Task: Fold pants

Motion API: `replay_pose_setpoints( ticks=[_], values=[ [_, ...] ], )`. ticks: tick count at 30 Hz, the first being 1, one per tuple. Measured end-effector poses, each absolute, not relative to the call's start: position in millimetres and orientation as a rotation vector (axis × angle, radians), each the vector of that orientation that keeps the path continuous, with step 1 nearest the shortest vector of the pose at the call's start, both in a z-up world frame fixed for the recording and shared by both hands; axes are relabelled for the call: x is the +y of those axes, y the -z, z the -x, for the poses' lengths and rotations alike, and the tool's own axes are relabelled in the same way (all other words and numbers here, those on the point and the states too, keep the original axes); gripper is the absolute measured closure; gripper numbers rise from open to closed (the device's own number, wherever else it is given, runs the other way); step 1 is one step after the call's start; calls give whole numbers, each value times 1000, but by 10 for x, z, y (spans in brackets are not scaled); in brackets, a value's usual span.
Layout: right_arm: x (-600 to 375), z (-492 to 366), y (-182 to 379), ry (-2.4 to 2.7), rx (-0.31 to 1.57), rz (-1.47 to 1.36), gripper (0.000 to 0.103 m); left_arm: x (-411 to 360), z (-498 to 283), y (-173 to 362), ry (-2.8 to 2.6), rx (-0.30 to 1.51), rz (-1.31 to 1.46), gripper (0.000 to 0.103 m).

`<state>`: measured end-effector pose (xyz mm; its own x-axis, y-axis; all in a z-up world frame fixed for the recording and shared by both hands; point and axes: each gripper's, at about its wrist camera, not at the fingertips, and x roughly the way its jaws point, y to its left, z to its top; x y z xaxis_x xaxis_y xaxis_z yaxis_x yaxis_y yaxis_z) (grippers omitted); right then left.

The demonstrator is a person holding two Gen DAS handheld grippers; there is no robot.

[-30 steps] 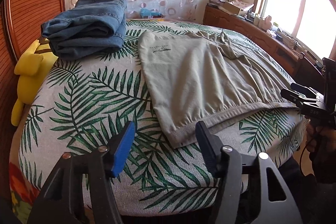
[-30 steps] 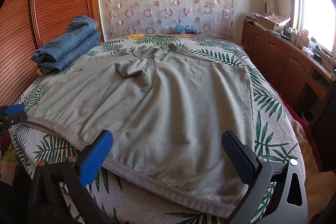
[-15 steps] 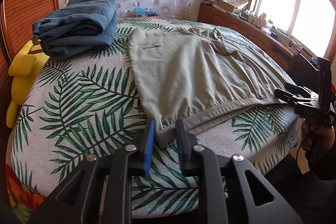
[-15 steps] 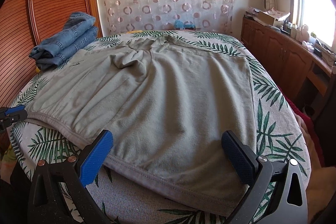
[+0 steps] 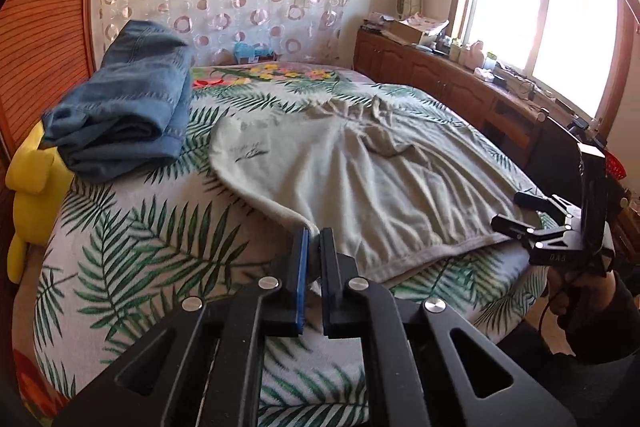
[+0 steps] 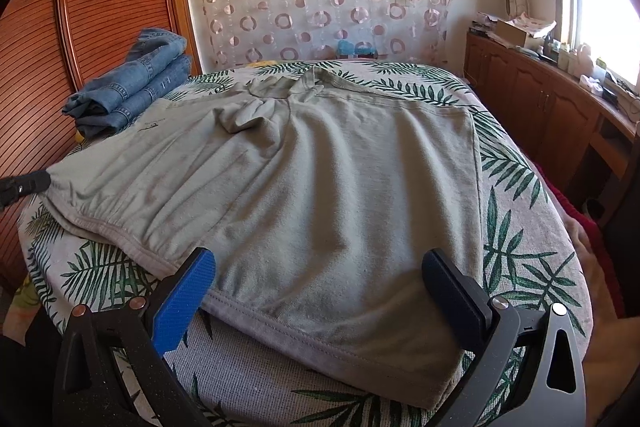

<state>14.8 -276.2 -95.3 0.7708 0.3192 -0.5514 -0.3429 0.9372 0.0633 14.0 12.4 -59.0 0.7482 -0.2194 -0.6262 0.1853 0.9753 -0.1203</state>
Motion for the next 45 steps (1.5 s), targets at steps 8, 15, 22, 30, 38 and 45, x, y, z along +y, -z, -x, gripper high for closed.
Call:
replay_pose_setpoints(
  ticks=[8,15,22,30,38,45],
  values=[
    [-2938,-114,908,-362,567,18,1,-306,-404,340,300,654,-19,97],
    [-3074,-66,914,-364,553,3,3,-706,-603,188,382,633,-57,97],
    [-3163,-60,895,-353,549,-10,3,-1044,-760,77,463,624,-75,97],
    [-3151,-72,904,-339,550,-16,3,-1010,-826,170,421,650,-68,96],
    [-3007,-124,835,-349,548,10,3,-598,-656,143,348,610,-24,20],
    [-2833,-191,768,-377,526,25,7,-238,-611,368,257,635,13,19]
  ],
)
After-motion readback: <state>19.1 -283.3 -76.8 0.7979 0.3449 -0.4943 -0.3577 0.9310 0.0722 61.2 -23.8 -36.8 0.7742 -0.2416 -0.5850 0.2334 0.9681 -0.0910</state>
